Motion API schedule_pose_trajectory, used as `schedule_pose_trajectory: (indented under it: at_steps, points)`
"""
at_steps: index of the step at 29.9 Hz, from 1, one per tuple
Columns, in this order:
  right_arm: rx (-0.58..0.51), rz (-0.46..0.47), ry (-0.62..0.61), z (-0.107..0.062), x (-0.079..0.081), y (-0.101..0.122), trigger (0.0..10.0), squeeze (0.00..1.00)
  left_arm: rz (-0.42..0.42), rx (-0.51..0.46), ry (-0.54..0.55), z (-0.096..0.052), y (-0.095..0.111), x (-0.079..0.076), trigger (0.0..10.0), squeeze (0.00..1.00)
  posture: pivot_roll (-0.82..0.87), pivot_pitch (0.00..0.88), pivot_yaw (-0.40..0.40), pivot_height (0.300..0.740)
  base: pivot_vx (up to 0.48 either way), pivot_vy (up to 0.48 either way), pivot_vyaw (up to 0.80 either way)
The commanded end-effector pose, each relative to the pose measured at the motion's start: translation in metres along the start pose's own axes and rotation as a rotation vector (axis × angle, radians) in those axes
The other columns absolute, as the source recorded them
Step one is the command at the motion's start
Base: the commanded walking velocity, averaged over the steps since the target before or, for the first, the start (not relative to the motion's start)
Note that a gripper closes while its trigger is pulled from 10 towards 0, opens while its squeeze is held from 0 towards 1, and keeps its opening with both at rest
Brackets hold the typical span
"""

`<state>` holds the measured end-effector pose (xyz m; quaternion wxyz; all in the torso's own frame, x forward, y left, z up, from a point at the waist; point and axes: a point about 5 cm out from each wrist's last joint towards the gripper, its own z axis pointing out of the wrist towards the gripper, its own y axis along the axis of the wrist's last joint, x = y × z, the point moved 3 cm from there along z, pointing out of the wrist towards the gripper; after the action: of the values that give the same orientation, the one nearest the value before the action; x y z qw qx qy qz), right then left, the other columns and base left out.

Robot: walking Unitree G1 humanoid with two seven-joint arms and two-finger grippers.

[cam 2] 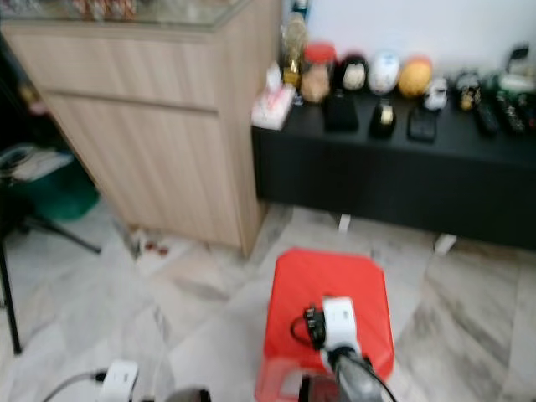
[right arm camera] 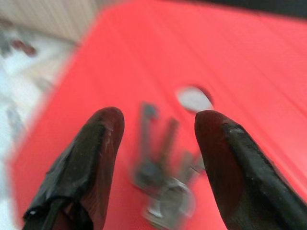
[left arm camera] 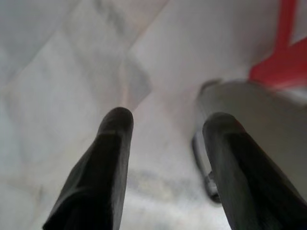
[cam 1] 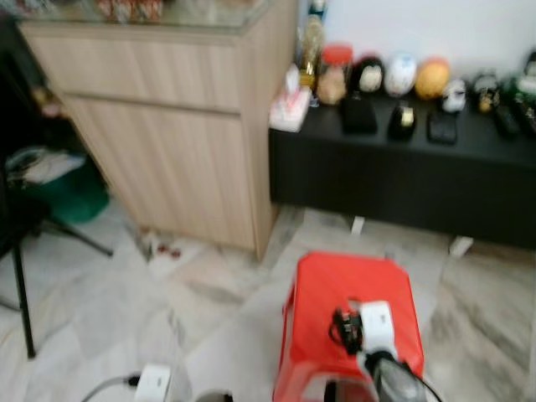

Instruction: Hang keys on a hook

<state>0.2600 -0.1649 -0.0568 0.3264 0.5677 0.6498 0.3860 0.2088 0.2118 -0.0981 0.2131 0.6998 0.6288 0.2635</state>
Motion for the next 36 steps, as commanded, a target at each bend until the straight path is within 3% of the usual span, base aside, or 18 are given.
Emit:
schedule_pose_trajectory:
  at_steps: [1, 10, 16, 23, 24, 33, 36]
  points:
    - [-0.002, 0.008, 0.011, 0.001, 0.002, 0.001, 10.0, 0.00, -0.018, 0.039, 0.015, -0.004, -0.015, 0.005, 10.0, 0.00, 0.01, 0.082, 0.037, 0.623, 0.000, 0.000, 0.00]
    - [0.057, 0.011, 0.052, 0.000, 0.007, -0.008, 10.0, 0.00, -0.019, 0.037, 0.012, -0.003, -0.014, 0.003, 10.0, 0.00, 0.01, 0.085, 0.036, 0.623, 0.000, 0.000, 0.00]
    - [0.099, 0.105, 0.053, 0.001, 0.009, -0.012, 10.0, 0.00, -0.021, 0.035, 0.009, -0.003, -0.015, 0.001, 10.0, 0.00, 0.01, 0.087, 0.034, 0.623, 0.000, 0.000, 0.00]
    - [0.157, 0.273, -0.003, 0.003, 0.003, -0.015, 10.0, 0.00, -0.022, 0.036, 0.011, -0.004, -0.016, 0.001, 10.0, 0.00, 0.01, 0.093, 0.032, 0.623, 0.000, 0.000, 0.00]
    - [0.166, 0.340, 0.011, 0.003, 0.000, -0.015, 10.0, 0.00, -0.022, 0.037, 0.012, -0.004, -0.017, 0.001, 10.0, 0.00, 0.01, 0.094, 0.031, 0.623, 0.000, 0.000, 0.00]
    - [0.180, 0.381, -0.032, -0.001, -0.028, -0.013, 10.0, 0.00, -0.019, 0.037, 0.011, -0.004, -0.017, 0.001, 10.0, 0.00, 0.01, 0.096, 0.028, 0.623, 0.000, 0.000, 0.00]
    - [0.171, 0.390, -0.026, -0.003, -0.022, -0.018, 10.0, 0.00, -0.018, 0.036, 0.011, -0.004, -0.017, 0.002, 10.0, 0.00, 0.01, 0.095, 0.028, 0.623, 0.000, 0.000, 0.00]
